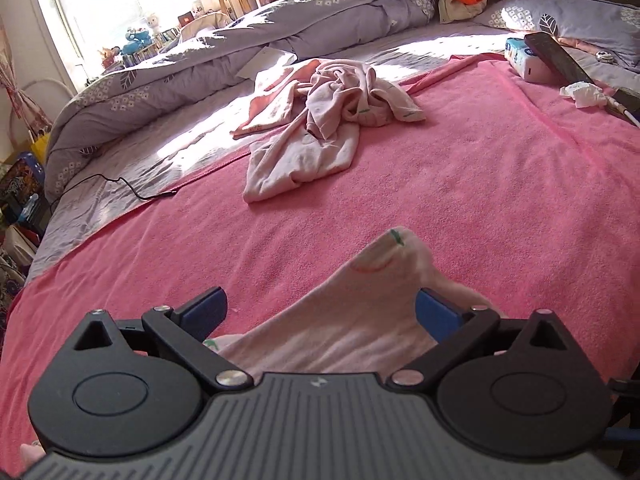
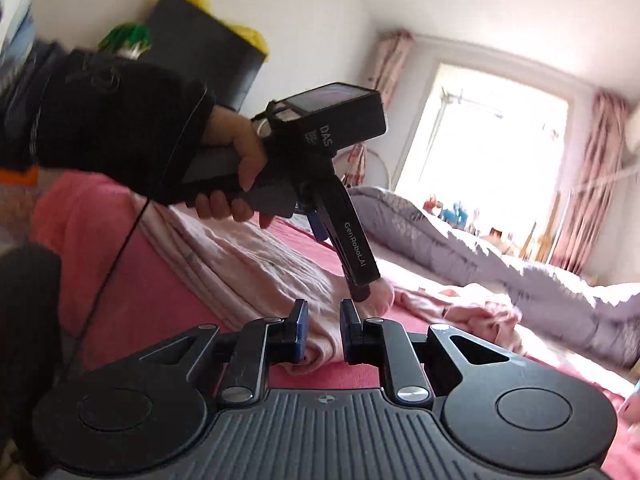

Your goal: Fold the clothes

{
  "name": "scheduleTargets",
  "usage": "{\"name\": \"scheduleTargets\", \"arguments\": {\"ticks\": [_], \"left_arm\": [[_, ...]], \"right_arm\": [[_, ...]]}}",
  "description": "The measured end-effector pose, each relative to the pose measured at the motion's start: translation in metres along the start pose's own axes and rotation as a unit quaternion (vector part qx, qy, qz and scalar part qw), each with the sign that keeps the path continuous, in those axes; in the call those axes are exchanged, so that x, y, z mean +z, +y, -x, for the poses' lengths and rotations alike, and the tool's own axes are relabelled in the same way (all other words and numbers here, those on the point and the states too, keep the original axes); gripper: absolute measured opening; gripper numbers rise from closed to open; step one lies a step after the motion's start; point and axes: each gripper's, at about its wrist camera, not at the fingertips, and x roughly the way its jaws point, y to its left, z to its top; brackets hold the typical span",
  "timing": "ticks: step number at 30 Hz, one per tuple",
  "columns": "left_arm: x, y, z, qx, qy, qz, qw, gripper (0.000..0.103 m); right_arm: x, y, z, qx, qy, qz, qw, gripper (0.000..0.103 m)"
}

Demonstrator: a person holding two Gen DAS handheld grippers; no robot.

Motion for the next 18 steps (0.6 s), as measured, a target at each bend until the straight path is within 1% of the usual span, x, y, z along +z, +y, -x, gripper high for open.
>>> {"name": "scheduleTargets", "arguments": {"ticks": [2, 4, 7, 9, 10, 11, 12, 13, 14, 17, 18], "left_arm": [[-0.02, 0.003, 0.025, 0.009, -0.021, -0.014, 0.9996, 0.102], [-0.042, 0.004, 0.048, 0.012, -0.039, -0.031, 0.9987, 0.103], [-0.076, -0.009, 0.071, 0.016, -0.04, -0.09, 0.995, 0.102], [-0.09, -0.023, 0.077, 0.039, -0.049, -0.131, 0.9894, 0.102], [-0.095, -0.032, 0.08, 0.051, -0.062, -0.151, 0.9853, 0.099], [-0.098, -0.038, 0.081, 0.052, -0.074, -0.162, 0.9825, 0.095], [-0.1, -0.044, 0.083, 0.049, -0.093, -0.172, 0.9794, 0.092], [-0.1, -0.048, 0.084, 0.043, -0.105, -0.175, 0.978, 0.088], [-0.099, -0.052, 0.083, 0.031, -0.114, -0.177, 0.9772, 0.085], [-0.097, -0.062, 0.069, 0.01, -0.116, -0.177, 0.9774, 0.078], [-0.098, -0.065, 0.063, 0.017, -0.113, -0.178, 0.9774, 0.078]], "right_arm": [[0.001, 0.017, -0.006, -0.006, -0.001, 0.042, 0.999, 0.019], [0.002, 0.027, -0.02, -0.004, 0.001, 0.06, 0.998, 0.019], [0.003, 0.037, -0.034, -0.001, 0.004, 0.089, 0.996, 0.02], [0.004, 0.039, -0.039, 0.002, 0.003, 0.102, 0.995, 0.021], [0.005, 0.031, -0.039, 0.002, 0.004, 0.088, 0.996, 0.026], [0.007, 0.023, -0.04, 0.001, 0.005, 0.074, 0.997, 0.037], [0.008, 0.015, -0.041, 0.002, 0.006, 0.06, 0.998, 0.041], [0.008, 0.004, -0.04, 0.007, 0.009, 0.044, 0.999, 0.047], [0.008, -0.004, -0.039, 0.01, 0.013, 0.034, 0.999, 0.048], [0.008, -0.023, -0.037, 0.0, 0.037, 0.01, 0.999, 0.049], [0.007, -0.023, -0.037, 0.0, 0.039, 0.014, 0.999, 0.049]]}}
